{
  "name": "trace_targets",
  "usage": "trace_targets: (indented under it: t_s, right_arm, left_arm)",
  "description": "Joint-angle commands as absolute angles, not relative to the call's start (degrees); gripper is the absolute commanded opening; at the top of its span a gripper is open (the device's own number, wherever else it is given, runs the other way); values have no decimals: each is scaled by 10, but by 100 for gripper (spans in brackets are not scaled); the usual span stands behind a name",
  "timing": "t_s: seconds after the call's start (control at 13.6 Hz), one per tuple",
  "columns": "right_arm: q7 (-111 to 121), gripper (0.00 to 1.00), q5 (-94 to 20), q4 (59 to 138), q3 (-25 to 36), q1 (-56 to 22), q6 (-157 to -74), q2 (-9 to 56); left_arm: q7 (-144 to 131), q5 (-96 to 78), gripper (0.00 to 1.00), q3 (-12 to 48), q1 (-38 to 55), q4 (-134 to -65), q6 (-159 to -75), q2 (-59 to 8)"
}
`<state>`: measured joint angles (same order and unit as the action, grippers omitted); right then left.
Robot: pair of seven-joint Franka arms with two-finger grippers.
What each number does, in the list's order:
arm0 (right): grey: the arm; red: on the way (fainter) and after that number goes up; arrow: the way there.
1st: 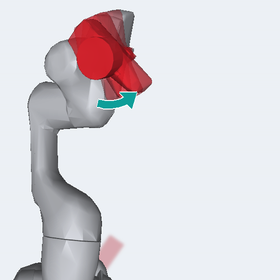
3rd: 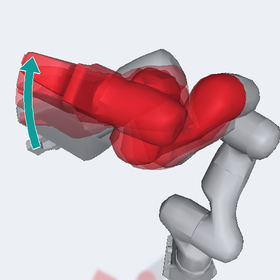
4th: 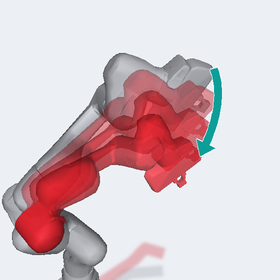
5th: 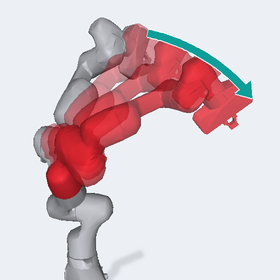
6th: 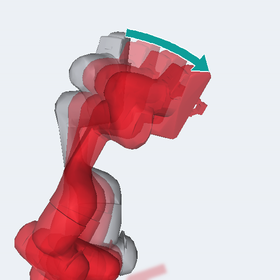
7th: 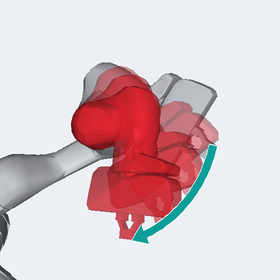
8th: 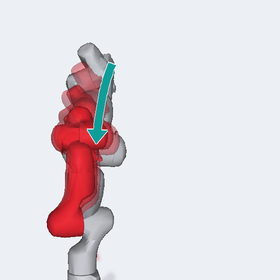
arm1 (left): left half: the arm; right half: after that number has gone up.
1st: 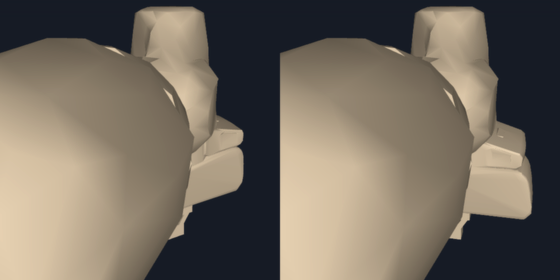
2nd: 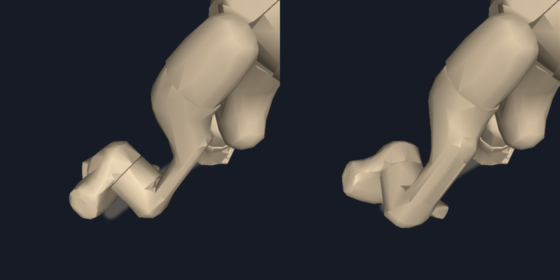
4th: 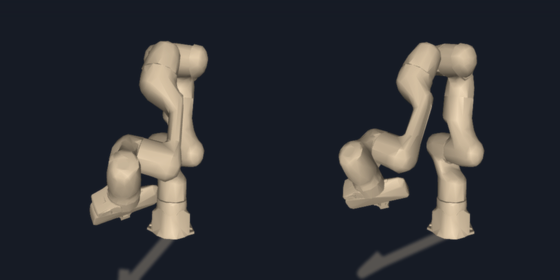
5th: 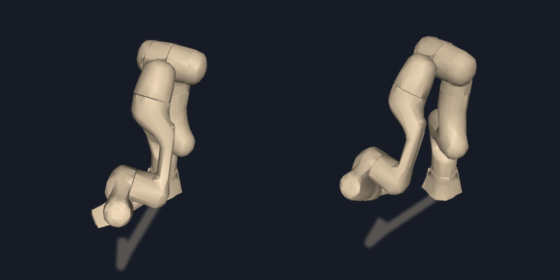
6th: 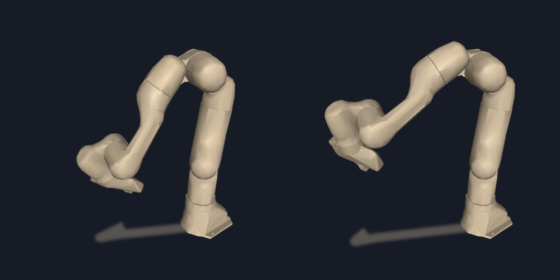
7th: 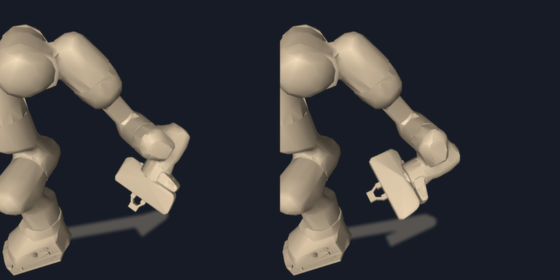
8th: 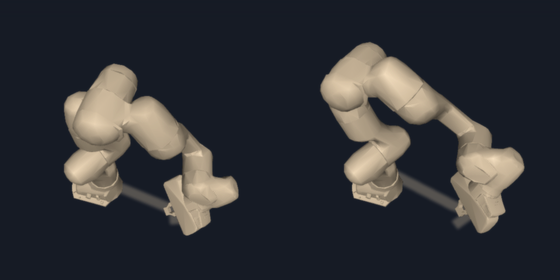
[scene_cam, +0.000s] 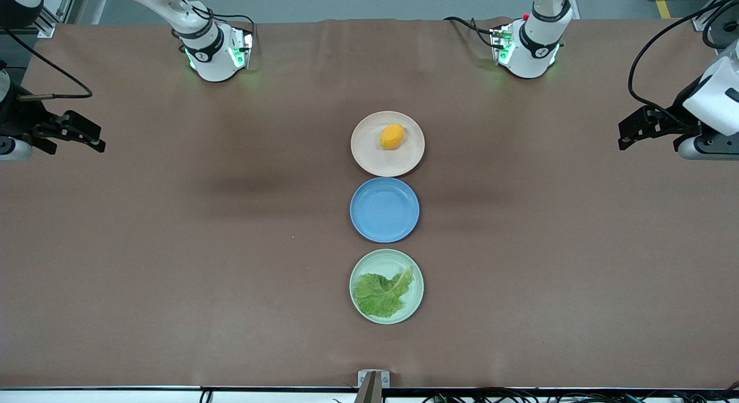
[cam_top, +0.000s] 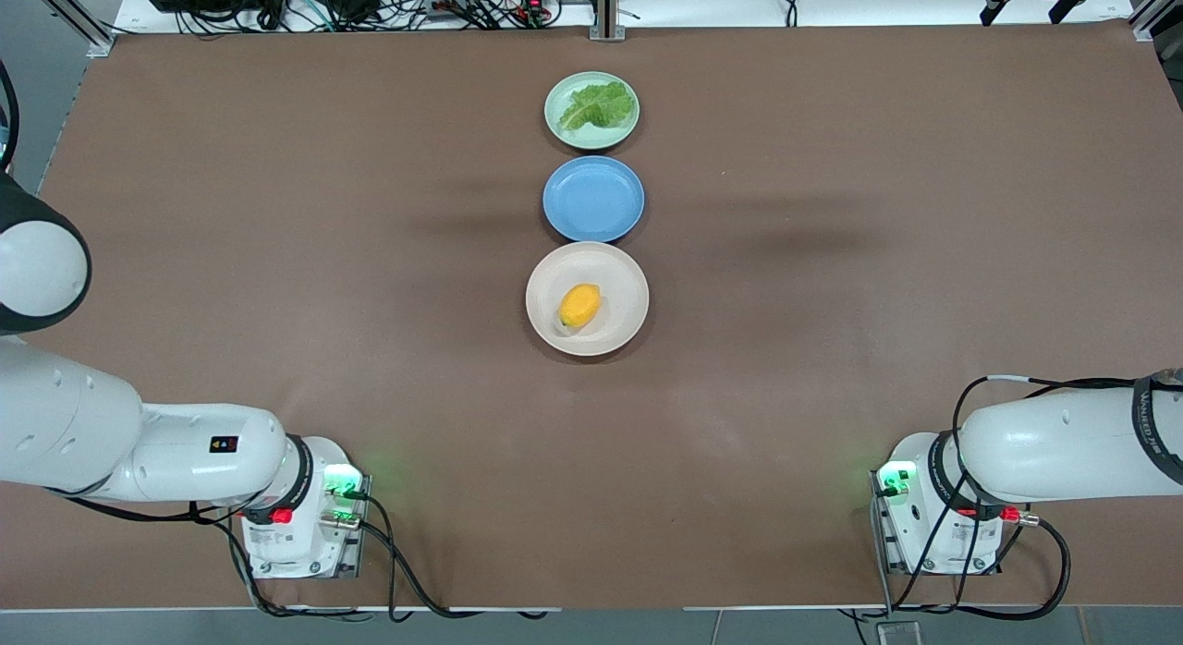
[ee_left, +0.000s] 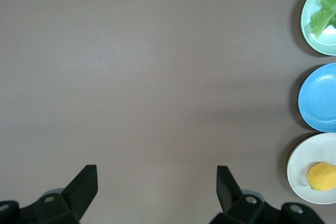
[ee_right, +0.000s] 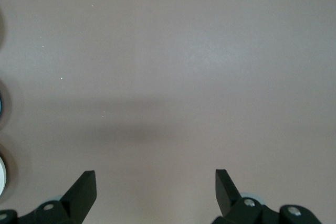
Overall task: Pick lemon and lettuce from plates
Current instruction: 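Raise both grippers from rest and start reaching toward the plates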
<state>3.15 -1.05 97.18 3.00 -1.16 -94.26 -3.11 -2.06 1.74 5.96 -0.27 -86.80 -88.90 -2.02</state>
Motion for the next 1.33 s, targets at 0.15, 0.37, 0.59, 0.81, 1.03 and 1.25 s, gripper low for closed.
trace_targets:
  t_s: [0.15,0.37,0.59,0.81,1.03,1.25]
  right_arm:
    - [35,100,-9,990,30,-12,-947,-50]
    - [36,100,-12,981,30,-11,-942,-47]
    - [35,100,-18,976,32,-4,-947,-16]
    - [41,100,-10,924,33,0,-947,73]
    - [0,100,-17,933,31,-11,-940,81]
    - [-176,100,-22,948,28,-68,-944,80]
  left_arm:
    - [-11,25,100,62,-6,-858,-883,-25]
    - [-10,23,100,62,-3,-855,-889,-59]
    - [-10,21,100,68,15,-806,-925,-132]
    - [-18,23,100,69,62,-802,-988,-198]
    - [-21,32,100,69,131,-802,-1079,-266]
    - [-38,30,100,69,167,-802,-1172,-318]
